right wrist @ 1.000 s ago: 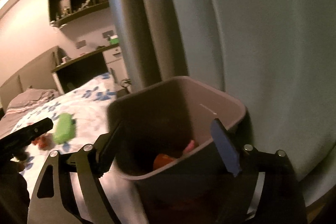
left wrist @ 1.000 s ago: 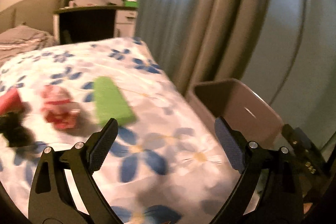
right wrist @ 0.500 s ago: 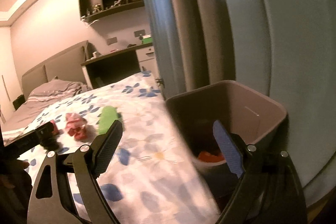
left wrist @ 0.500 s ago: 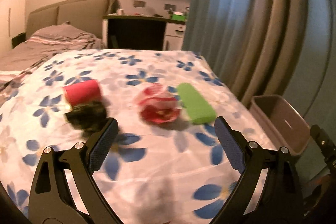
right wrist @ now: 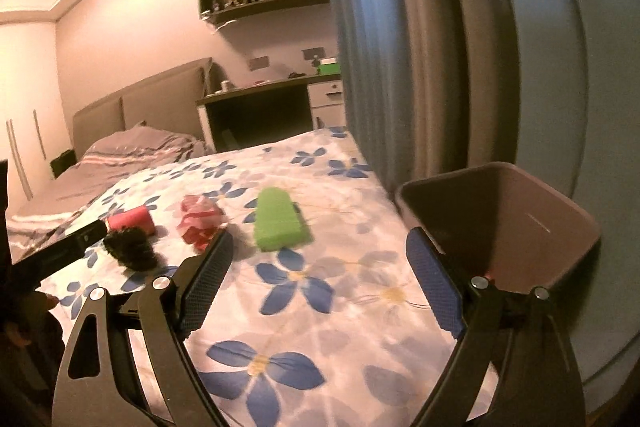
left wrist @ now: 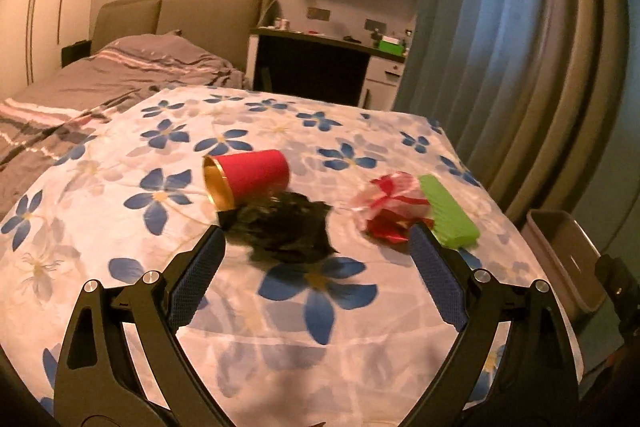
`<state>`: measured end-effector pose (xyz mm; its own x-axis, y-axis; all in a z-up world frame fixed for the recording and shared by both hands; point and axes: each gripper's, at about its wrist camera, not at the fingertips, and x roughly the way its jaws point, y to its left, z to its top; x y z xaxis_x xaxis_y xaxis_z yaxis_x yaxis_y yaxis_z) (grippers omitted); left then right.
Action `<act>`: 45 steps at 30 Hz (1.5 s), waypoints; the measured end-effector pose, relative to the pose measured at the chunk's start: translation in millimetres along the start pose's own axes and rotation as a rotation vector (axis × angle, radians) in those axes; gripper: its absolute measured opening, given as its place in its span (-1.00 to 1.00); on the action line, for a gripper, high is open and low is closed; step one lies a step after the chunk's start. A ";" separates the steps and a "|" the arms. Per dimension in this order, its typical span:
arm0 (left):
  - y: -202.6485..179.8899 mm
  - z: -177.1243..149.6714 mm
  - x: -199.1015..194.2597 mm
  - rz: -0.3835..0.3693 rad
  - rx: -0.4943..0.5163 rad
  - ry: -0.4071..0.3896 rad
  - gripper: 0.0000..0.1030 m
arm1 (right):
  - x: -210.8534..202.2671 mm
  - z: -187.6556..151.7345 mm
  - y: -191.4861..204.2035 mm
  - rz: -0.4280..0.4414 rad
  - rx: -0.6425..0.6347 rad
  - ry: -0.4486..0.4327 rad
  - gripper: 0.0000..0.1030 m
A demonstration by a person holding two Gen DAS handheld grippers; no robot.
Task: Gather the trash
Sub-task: 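Move both open tools back over the trash on the bed, then grasp the black plastic bag with the left tool while the right tool grasps the pink-red plastic bag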
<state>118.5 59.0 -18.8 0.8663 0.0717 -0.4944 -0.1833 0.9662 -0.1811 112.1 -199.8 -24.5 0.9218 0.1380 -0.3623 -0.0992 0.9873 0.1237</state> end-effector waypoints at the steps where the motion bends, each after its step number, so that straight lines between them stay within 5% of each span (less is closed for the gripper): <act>1: 3.2 0.9 0.1 0.006 -0.004 -0.001 0.77 | 3.3 0.6 5.3 0.008 -0.010 0.002 0.65; 30: 73.0 22.5 8.7 0.168 -0.080 -0.059 0.77 | 149.6 8.0 124.7 0.131 -0.176 0.167 0.63; 38: 75.1 25.3 18.5 0.152 -0.080 -0.040 0.77 | 180.9 7.7 127.3 0.143 -0.158 0.239 0.36; 45: 61.7 21.4 30.3 0.098 -0.058 -0.002 0.77 | 184.7 5.0 133.9 0.175 -0.186 0.268 -0.34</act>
<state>143.4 126.0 -26.8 0.8436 0.1661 -0.5106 -0.2943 0.9384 -0.1810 271.0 -42.5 -70.2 0.7562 0.2972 -0.5829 -0.3359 0.9409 0.0440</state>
